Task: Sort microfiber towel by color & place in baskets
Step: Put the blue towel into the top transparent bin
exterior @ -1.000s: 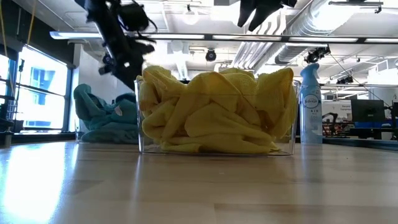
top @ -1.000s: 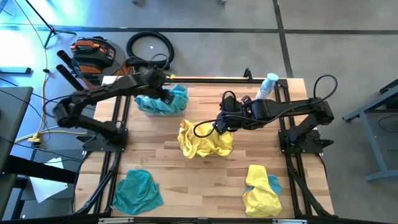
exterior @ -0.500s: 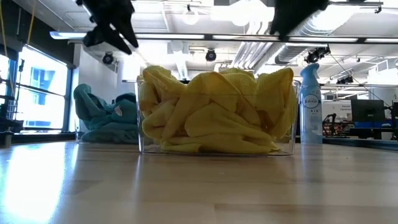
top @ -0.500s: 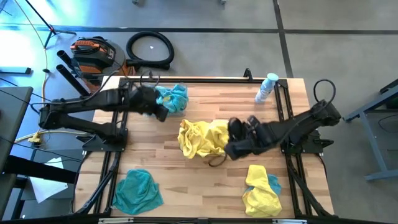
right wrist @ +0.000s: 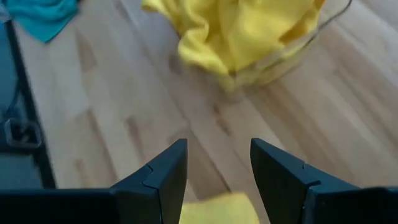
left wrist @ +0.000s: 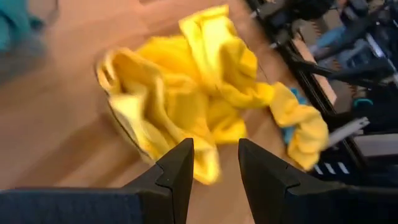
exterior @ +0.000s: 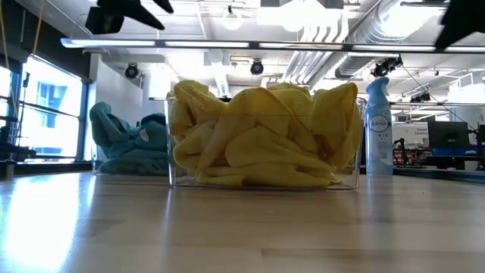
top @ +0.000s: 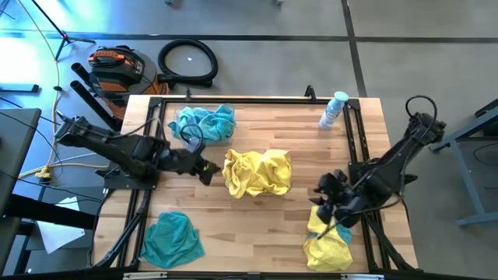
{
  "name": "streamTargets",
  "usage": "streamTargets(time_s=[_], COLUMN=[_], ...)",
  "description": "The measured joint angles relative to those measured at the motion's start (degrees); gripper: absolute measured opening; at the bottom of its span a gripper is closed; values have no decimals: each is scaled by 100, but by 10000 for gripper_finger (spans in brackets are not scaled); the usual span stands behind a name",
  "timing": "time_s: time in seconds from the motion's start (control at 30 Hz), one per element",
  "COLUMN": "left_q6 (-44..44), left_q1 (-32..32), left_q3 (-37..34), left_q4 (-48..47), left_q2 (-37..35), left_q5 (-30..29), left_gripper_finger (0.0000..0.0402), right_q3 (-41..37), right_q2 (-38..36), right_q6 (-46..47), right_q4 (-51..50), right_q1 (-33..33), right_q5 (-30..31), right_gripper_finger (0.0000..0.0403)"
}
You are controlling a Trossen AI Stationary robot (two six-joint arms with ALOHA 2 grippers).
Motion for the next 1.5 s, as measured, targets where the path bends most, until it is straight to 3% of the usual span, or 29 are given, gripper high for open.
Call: streamTargets(time_s=[0.33,0.57,0.73,0.9,1.0,1.13,1.5], left_q6=[-427,257,626,-423,-1233,-1605,-4165], left_q1=[-1084,-1638,-1784,-1877,-1963,-2325,-3314], left_q3=[78,1202,2321,3058,3028,2660,1269], left_q4=[1299,1090,147,-1798,-2814,-3165,-3194], left_q2=[694,1385,1933,2396,2559,2749,2885], left_q5=[-660,-1377,-1433,-959,-258,544,965], left_gripper_finger=[116,104,92,88,87,87,115], right_q3=[-1008,-1242,-1247,-1247,-1246,-1247,-1245], right_q2=[-720,-729,-729,-729,-729,-727,-707], right_q6=[920,1029,1028,1026,1026,1028,1024], right_q4=[322,664,729,731,734,781,853], right_q1=[501,527,535,535,535,535,535], right_q5=[-129,-363,-385,-384,-382,-361,-232], right_gripper_finger=[171,171,171,171,171,171,171])
